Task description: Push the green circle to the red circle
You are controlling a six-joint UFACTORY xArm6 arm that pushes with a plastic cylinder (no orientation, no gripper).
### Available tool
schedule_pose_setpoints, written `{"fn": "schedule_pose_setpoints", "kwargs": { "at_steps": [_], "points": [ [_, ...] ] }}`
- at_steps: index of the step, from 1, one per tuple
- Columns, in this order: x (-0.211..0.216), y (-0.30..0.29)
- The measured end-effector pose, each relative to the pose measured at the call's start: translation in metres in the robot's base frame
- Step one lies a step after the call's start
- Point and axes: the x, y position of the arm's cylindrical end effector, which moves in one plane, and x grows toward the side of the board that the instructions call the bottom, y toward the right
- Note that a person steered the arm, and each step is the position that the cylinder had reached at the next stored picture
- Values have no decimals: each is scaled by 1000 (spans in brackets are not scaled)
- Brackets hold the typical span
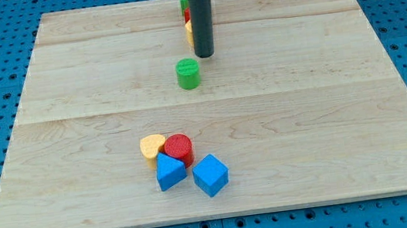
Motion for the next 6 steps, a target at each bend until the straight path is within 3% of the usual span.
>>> {"fn": "schedule_pose_setpoints", "kwargs": {
  "at_steps": [2,4,6],
  "points": [
    [120,-76],
    [81,-79],
    [132,-121]
  ]
}}
